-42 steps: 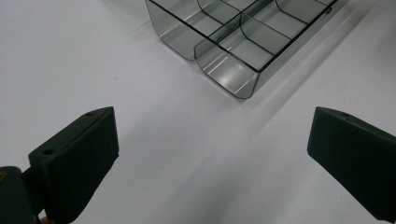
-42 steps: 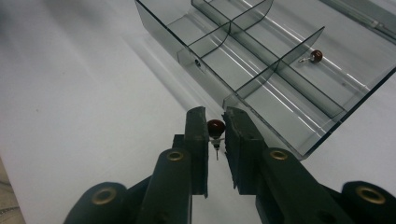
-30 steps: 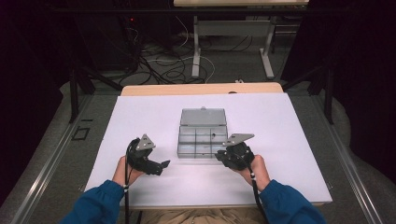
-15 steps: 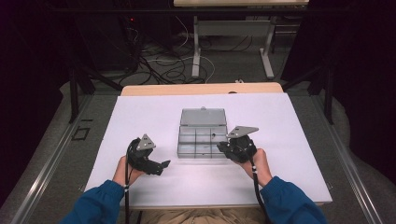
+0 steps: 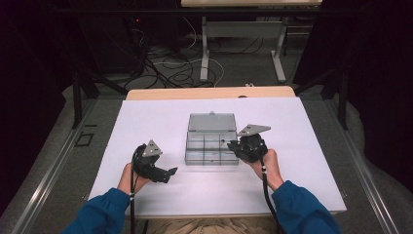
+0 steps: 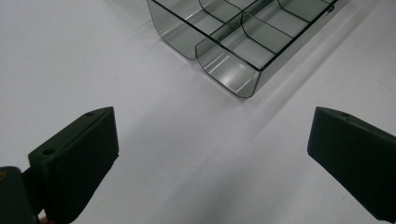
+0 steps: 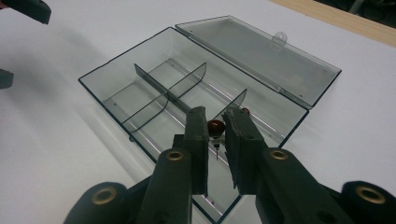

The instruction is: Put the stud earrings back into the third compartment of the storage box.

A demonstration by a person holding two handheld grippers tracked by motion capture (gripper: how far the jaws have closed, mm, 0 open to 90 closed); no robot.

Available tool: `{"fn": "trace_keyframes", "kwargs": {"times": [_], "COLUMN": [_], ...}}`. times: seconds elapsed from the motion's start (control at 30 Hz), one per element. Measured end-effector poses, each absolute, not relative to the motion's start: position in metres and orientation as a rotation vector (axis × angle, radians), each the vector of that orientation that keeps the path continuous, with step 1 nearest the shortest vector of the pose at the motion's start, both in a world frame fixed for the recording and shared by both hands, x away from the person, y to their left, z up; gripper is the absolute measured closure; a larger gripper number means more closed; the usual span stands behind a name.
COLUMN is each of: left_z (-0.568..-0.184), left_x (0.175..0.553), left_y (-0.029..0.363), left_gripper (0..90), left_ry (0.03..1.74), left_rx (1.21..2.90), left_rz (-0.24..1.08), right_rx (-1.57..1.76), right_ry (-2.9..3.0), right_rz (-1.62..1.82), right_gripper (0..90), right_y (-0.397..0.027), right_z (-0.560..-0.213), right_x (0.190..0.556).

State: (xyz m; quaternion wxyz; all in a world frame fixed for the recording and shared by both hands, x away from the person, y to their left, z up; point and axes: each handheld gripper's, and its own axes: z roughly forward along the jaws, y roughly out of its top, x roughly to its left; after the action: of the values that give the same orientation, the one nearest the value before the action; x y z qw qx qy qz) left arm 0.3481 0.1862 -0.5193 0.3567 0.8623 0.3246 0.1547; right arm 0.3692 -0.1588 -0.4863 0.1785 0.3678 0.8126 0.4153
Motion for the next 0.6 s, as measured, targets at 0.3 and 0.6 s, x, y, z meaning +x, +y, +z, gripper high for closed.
{"fn": "trace_keyframes", "kwargs": {"times": [0.3, 0.6], "left_z": [-0.519, -0.519], "left_x": [0.348, 0.347], "left_y": [0.188, 0.188], "left_gripper": [2.4, 2.4], "left_ry": [0.836, 0.841], "left_rx": [2.228, 2.224], "left_rz": [0.404, 0.401], "right_rx": [1.043, 1.057], "right_ry": [2.291, 2.325], "right_rz": [1.156, 1.136], "right_gripper": [79.7, 79.7], "right_y": [-0.153, -0.141], "right_z": [-0.487, -0.497], "right_x": [0.383, 0.401]}}
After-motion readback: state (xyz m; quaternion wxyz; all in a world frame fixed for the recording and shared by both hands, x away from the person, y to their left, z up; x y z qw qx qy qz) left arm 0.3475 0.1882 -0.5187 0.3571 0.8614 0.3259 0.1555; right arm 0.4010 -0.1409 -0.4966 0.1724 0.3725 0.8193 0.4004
